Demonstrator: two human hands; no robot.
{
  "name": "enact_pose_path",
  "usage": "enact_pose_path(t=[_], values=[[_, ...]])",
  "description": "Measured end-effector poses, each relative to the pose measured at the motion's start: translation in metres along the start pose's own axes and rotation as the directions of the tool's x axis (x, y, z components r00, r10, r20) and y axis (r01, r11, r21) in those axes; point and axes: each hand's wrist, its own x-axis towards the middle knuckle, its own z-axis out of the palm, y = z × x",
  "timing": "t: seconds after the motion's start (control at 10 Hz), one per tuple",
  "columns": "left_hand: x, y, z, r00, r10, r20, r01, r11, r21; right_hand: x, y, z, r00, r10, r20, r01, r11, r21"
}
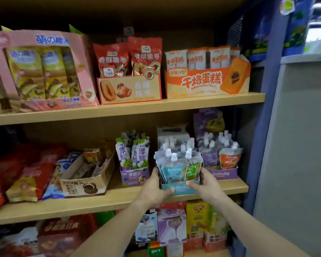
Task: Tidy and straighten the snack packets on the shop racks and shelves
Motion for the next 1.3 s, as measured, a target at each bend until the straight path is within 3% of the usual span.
enact_pose_path(t=[0.2, 0.4, 0.8, 1.0, 1.1, 1.2, 1.3], values=[[0.039, 0.001, 0.004, 0.999, -0.053, 0.013, 0.049, 0.982, 0.181, 0.028, -0.003, 0.014, 0.999, 0.038, -0.003, -0.038, 0.998, -0.056], [0.062, -0.006, 0.007, 0.995, -0.096, -0.004, 0.095, 0.971, 0.221, 0.043, -0.003, 0.020, 0.994, 0.107, -0.006, -0.107, 0.994, -0.011], [0.053, -0.032, 0.025, 0.993, 0.056, -0.100, -0.036, 0.981, 0.188, 0.039, -0.004, 0.028, 0.988, 0.151, -0.038, -0.145, 0.982, 0.124], [0.061, -0.044, 0.037, 0.971, 0.146, -0.189, -0.098, 0.965, 0.244, 0.042, 0.007, 0.039, 0.988, 0.067, -0.136, -0.063, 0.998, 0.029], [0.054, -0.042, 0.041, 0.982, 0.100, -0.158, -0.055, 0.962, 0.267, 0.035, 0.009, 0.045, 0.977, 0.058, -0.206, -0.074, 0.995, -0.072], [0.036, -0.031, 0.032, 0.997, 0.016, -0.081, -0.001, 0.984, 0.177, 0.023, 0.000, 0.050, 0.960, 0.123, -0.253, -0.159, 0.979, -0.127], [0.017, -0.001, 0.003, 0.985, -0.162, 0.062, 0.158, 0.985, 0.063, 0.018, -0.032, 0.034, 0.928, 0.258, -0.267, -0.304, 0.942, -0.145]])
